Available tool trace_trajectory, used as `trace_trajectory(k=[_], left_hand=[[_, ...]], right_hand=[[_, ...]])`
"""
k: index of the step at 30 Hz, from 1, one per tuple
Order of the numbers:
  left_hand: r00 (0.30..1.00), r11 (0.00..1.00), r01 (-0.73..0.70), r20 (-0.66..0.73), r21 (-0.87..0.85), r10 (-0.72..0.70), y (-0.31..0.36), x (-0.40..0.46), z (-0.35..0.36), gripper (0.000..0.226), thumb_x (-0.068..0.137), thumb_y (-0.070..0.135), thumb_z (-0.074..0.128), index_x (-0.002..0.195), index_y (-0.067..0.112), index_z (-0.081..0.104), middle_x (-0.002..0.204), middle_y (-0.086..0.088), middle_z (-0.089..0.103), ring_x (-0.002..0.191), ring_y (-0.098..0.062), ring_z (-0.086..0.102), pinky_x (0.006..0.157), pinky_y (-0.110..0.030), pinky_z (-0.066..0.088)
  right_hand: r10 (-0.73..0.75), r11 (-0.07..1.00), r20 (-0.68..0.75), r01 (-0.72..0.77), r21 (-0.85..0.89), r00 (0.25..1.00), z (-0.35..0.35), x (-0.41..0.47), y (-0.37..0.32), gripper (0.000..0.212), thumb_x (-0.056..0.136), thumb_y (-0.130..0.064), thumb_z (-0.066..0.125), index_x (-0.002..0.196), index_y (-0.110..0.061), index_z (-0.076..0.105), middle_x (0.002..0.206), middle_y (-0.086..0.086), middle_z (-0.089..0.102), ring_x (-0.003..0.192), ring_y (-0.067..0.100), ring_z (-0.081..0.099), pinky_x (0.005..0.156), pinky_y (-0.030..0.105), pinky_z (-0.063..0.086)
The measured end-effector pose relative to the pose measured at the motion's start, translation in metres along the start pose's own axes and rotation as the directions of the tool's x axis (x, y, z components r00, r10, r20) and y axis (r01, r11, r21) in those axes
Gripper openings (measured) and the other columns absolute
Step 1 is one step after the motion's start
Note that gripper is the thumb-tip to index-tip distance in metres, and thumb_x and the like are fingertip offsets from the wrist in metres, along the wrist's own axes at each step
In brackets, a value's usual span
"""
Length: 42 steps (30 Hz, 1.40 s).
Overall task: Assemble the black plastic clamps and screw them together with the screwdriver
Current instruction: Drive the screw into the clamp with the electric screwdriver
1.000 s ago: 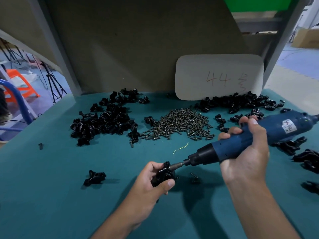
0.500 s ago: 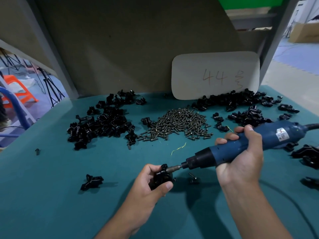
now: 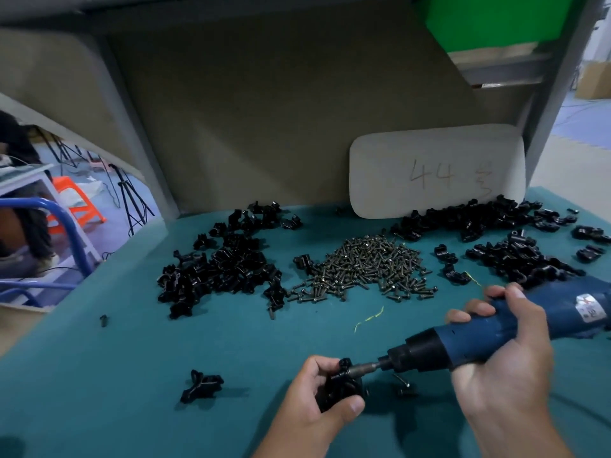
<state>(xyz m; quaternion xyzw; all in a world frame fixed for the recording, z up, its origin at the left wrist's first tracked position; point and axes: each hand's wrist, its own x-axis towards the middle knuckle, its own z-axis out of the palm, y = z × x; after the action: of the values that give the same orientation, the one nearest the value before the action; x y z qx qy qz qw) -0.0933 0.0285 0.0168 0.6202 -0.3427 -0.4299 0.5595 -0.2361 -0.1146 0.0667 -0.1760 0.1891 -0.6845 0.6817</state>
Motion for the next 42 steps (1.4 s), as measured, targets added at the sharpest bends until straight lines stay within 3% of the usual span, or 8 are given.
trace_trajectory(k=[5, 9, 13, 20, 23, 28, 35, 42], left_hand=[[0.993, 0.991, 0.092, 0.082, -0.094, -0.085, -0.004, 0.002, 0.002, 0.064, 0.058, 0.033, 0.084, 0.110, 0.008, 0.055, 0.083, -0.004, 0.068, 0.062, -0.018, 0.057, 0.066, -0.026, 0.047], [0.978, 0.984, 0.161, 0.147, -0.080, -0.148, -0.004, 0.002, -0.002, 0.073, 0.061, 0.036, 0.086, 0.121, 0.009, 0.052, 0.094, 0.000, 0.076, 0.065, -0.017, 0.063, 0.066, -0.023, 0.050], [0.974, 0.941, 0.190, 0.173, -0.279, -0.145, -0.001, 0.001, -0.002, 0.079, 0.056, 0.017, 0.089, 0.124, 0.002, 0.052, 0.092, -0.013, 0.074, 0.063, -0.019, 0.060, 0.054, -0.025, 0.046], [0.983, 0.893, 0.160, 0.145, -0.420, -0.108, 0.000, -0.003, 0.000, 0.055, 0.065, 0.003, 0.084, 0.116, 0.011, 0.068, 0.104, -0.015, 0.073, 0.076, -0.019, 0.065, 0.058, -0.022, 0.046], [0.988, 0.784, 0.153, 0.105, -0.601, -0.112, 0.001, 0.002, -0.009, 0.055, 0.064, -0.005, 0.081, 0.117, 0.004, 0.068, 0.104, -0.020, 0.071, 0.075, -0.021, 0.064, 0.053, -0.025, 0.046], [0.990, 0.747, 0.137, 0.101, -0.650, -0.093, 0.000, 0.001, -0.011, 0.063, 0.057, -0.003, 0.084, 0.118, 0.002, 0.069, 0.115, -0.025, 0.070, 0.097, -0.031, 0.072, 0.077, -0.040, 0.061], [0.987, 0.744, 0.156, 0.139, -0.649, -0.085, -0.002, 0.004, -0.012, 0.057, 0.056, -0.007, 0.085, 0.111, 0.006, 0.074, 0.118, -0.027, 0.069, 0.112, -0.037, 0.068, 0.083, -0.037, 0.060], [0.982, 0.637, 0.177, 0.175, -0.750, -0.067, -0.002, 0.005, -0.009, 0.078, 0.039, -0.011, 0.097, 0.113, 0.000, 0.073, 0.114, -0.029, 0.068, 0.111, -0.034, 0.069, 0.087, -0.043, 0.060]], right_hand=[[-0.005, 1.000, 0.041, 0.005, -0.005, 0.999, -0.004, 0.006, -0.002, 0.007, 0.099, -0.022, 0.057, 0.098, -0.023, 0.050, 0.083, -0.011, 0.058, 0.062, 0.004, 0.049, 0.053, 0.020, 0.045], [0.027, 1.000, 0.084, -0.026, -0.006, 0.996, -0.006, 0.006, -0.003, 0.005, 0.099, -0.021, 0.054, 0.098, -0.025, 0.056, 0.088, -0.011, 0.060, 0.063, 0.004, 0.049, 0.053, 0.019, 0.046], [0.073, 0.997, 0.135, -0.074, 0.004, 0.988, 0.001, 0.006, -0.012, 0.008, 0.097, -0.021, 0.054, 0.098, -0.027, 0.060, 0.094, -0.012, 0.064, 0.062, 0.002, 0.050, 0.054, 0.018, 0.046], [0.049, 0.996, 0.248, -0.067, 0.063, 0.967, 0.006, 0.013, -0.034, 0.010, 0.097, -0.021, 0.052, 0.099, -0.028, 0.059, 0.089, -0.013, 0.060, 0.062, 0.002, 0.049, 0.054, 0.017, 0.045], [-0.005, 0.997, 0.285, -0.017, 0.073, 0.958, 0.007, 0.016, -0.043, 0.009, 0.097, -0.022, 0.053, 0.099, -0.028, 0.059, 0.090, -0.013, 0.060, 0.063, 0.001, 0.049, 0.056, 0.018, 0.045], [0.014, 1.000, 0.192, -0.016, 0.011, 0.981, 0.007, 0.002, -0.027, 0.007, 0.093, -0.020, 0.057, 0.097, -0.026, 0.059, 0.089, -0.011, 0.061, 0.062, 0.004, 0.050, 0.053, 0.020, 0.045], [0.050, 0.999, 0.157, -0.052, 0.009, 0.986, 0.007, 0.000, -0.018, 0.006, 0.093, -0.019, 0.059, 0.093, -0.025, 0.061, 0.088, -0.011, 0.060, 0.062, 0.005, 0.049, 0.051, 0.022, 0.045], [0.056, 0.998, 0.156, -0.057, 0.001, 0.986, 0.005, -0.001, -0.017, 0.003, 0.095, -0.022, 0.057, 0.096, -0.024, 0.055, 0.087, -0.010, 0.058, 0.062, 0.004, 0.048, 0.052, 0.021, 0.044]])
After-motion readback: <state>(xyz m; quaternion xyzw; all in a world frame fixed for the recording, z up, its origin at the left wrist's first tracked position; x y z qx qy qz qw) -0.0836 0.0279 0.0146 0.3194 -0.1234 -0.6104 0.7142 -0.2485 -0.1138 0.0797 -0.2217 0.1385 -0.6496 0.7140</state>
